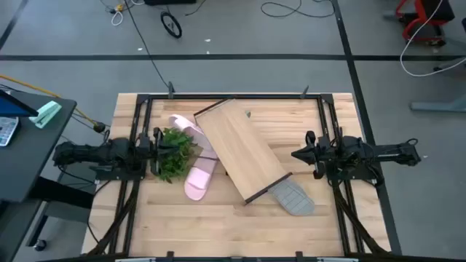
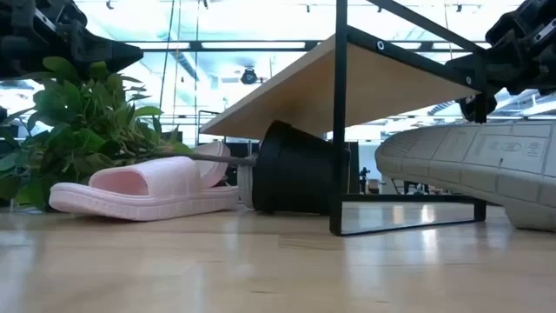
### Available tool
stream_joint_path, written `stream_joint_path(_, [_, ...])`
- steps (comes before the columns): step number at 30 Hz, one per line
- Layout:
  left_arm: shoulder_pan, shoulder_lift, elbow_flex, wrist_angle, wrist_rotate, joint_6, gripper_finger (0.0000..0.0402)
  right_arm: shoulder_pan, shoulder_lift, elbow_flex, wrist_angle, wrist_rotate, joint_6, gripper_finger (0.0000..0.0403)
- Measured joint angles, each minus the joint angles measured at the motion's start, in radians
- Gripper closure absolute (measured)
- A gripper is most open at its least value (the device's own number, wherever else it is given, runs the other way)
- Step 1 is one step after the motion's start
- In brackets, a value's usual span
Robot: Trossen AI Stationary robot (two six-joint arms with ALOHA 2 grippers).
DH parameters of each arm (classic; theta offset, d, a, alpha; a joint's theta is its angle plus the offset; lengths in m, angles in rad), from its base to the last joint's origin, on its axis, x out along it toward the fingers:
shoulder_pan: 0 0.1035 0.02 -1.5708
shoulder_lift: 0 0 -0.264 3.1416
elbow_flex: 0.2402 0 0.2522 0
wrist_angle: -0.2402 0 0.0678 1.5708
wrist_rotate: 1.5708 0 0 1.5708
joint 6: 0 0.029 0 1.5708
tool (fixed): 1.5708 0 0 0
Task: Pick and place slides into the shelf
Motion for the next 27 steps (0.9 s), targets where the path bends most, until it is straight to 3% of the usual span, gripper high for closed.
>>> stream_joint_path(16, [0.0,0.0,0.0,0.0,0.0,0.0,0.0366,0.0,0.0,0.0,0.0,0.0,0.0,0.0389])
stream_joint_path(27, [0.0,0.0,0.0,0.0,0.0,0.0,0.0378,0.0,0.0,0.0,0.0,0.0,0.0,0.0389])
